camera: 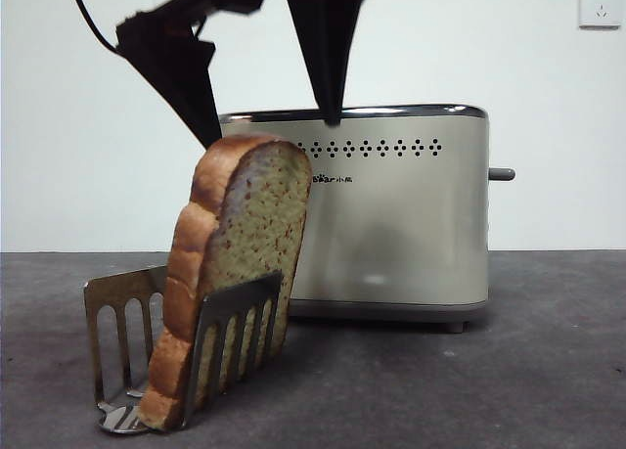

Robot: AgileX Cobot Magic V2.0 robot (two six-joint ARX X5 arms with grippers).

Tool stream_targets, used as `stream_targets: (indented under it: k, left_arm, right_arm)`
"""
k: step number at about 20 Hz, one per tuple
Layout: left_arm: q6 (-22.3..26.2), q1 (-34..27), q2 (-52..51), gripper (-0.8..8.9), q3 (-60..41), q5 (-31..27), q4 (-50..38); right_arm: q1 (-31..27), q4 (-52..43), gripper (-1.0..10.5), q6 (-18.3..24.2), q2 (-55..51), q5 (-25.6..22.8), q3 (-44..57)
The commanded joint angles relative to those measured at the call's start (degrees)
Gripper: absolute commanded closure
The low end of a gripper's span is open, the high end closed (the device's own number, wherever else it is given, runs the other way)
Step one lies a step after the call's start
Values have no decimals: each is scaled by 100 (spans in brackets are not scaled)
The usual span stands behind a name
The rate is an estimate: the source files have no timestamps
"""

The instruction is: Pick up a slice of bread from the rack,put the bread on the toaster,press the button

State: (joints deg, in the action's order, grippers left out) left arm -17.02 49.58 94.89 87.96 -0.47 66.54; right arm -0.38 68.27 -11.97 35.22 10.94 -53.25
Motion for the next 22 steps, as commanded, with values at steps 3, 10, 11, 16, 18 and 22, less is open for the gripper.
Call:
stream_targets:
  k: [3,10,11,16,18,22]
  left_arm:
    - [-31,22,321,221,9,-120,39]
    - [-31,114,586,582,9,-101,157]
    - [-31,127,586,636,9,-70,181]
    - [-28,140,584,671,11,-74,411]
    - [-11,140,584,706,11,-107,413]
    - [199,140,584,793,24,-127,393]
  right_arm:
    - [-2,57,945,70,-13,-85,-26]
    - [-2,83,945,68,-13,-568,-26]
    - [-2,81,945,68,-13,-588,-26]
    - [-2,81,945,68,-13,-691,-26]
    - [-2,81,945,68,-13,-691,-26]
    - [-2,83,945,68,-13,-691,-26]
